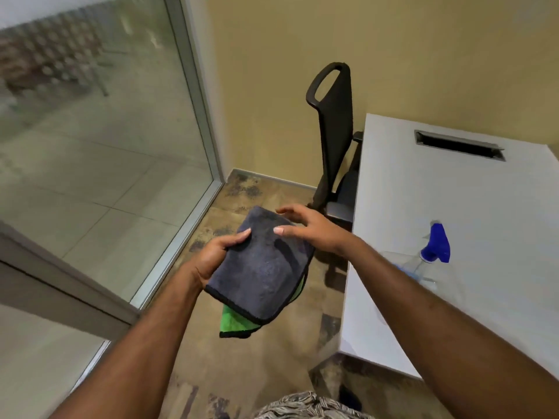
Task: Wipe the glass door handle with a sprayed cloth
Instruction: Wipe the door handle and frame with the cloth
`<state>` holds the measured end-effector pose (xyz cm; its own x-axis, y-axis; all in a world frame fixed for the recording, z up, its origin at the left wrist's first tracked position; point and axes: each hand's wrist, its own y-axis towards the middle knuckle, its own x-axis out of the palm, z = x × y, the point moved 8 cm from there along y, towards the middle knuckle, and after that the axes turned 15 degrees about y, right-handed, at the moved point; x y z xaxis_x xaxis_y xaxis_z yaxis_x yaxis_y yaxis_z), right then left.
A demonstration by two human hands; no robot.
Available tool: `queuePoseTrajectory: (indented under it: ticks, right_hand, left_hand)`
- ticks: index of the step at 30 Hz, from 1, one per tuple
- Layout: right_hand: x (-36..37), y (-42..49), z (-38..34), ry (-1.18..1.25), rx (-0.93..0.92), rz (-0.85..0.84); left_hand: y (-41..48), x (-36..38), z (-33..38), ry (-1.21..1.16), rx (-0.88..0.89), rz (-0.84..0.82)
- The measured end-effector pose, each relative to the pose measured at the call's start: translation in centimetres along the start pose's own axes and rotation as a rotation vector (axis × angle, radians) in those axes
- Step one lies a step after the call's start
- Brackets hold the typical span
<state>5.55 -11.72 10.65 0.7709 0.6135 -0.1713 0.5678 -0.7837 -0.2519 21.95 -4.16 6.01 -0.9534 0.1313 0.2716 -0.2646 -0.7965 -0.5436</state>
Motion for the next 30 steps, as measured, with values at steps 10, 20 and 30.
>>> queuePoseTrajectory:
  ticks: [10, 20, 30]
  right_hand:
    - [14.1, 5.5, 1.6, 0.362, 0.241, -0.282]
    - [26.6, 8.4, -1.5, 0.631, 0.281, -0.209]
    - [34.1, 13.1, -4.8, 0.94, 0.327, -0.317]
  left_hand:
    - [-6.8, -13.9, 0.5, 0.036, -0.036, 0.184]
    - [-14.8, -27.6, 0.6, 0.533, 0.08, 0.516]
    - [-18.1, -34.4, -0.2, 0.279, 0.157, 0.76]
